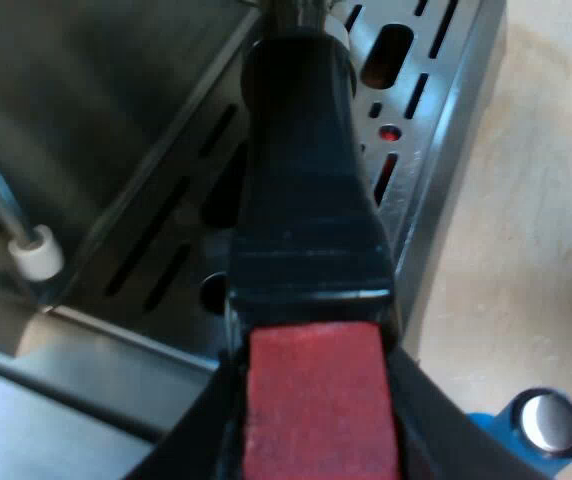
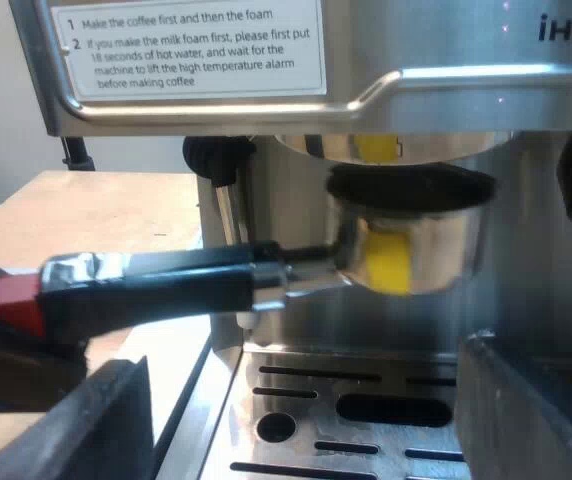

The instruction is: Put the handle in the coffee machine

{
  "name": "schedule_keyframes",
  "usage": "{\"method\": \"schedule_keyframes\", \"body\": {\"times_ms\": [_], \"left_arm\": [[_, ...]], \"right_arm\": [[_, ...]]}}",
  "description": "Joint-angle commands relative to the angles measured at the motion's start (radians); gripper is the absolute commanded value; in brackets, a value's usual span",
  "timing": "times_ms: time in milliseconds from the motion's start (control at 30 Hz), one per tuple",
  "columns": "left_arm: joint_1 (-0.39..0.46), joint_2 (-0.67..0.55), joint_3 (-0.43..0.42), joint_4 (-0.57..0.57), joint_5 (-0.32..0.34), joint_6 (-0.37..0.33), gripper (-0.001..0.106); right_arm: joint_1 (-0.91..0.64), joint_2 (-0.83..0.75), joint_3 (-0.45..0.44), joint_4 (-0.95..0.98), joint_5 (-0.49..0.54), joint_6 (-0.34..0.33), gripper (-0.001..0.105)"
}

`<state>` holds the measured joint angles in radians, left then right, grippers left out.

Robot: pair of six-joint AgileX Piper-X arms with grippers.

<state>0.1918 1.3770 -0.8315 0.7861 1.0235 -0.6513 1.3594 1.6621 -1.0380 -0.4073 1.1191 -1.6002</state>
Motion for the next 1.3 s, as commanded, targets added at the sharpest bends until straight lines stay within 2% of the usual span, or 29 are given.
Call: {"method": "schedule_keyframes", "body": {"times_ms": [33,133,400,767,1200,1300], "left_arm": [[0.024,-0.013,-0.016,-0.004,0.056,0.008,0.0],[0.042,-0.013,-0.016,-0.004,0.072,0.01,0.0],[0.024,-0.013,-0.016,-0.002,0.098,0.012,0.0],[0.001,-0.013,-0.018,-0.002,0.098,0.012,0.0],[0.001,-0.013,-0.059,-0.004,0.098,0.005,0.0],[0.001,-0.013,-0.059,0.012,0.127,0.003,0.0]], "right_arm": [[-0.006,-0.005,-0.003,-0.008,0.006,-0.019,0.064],[-0.006,-0.005,-0.003,-0.008,0.006,-0.019,0.064],[-0.006,-0.005,-0.003,-0.008,0.006,-0.019,0.064],[-0.006,-0.005,-0.003,-0.008,0.006,-0.019,0.064],[-0.006,-0.005,-0.003,-0.008,0.006,-0.019,0.064],[-0.006,-0.005,-0.003,-0.008,0.006,-0.019,0.064]]}}
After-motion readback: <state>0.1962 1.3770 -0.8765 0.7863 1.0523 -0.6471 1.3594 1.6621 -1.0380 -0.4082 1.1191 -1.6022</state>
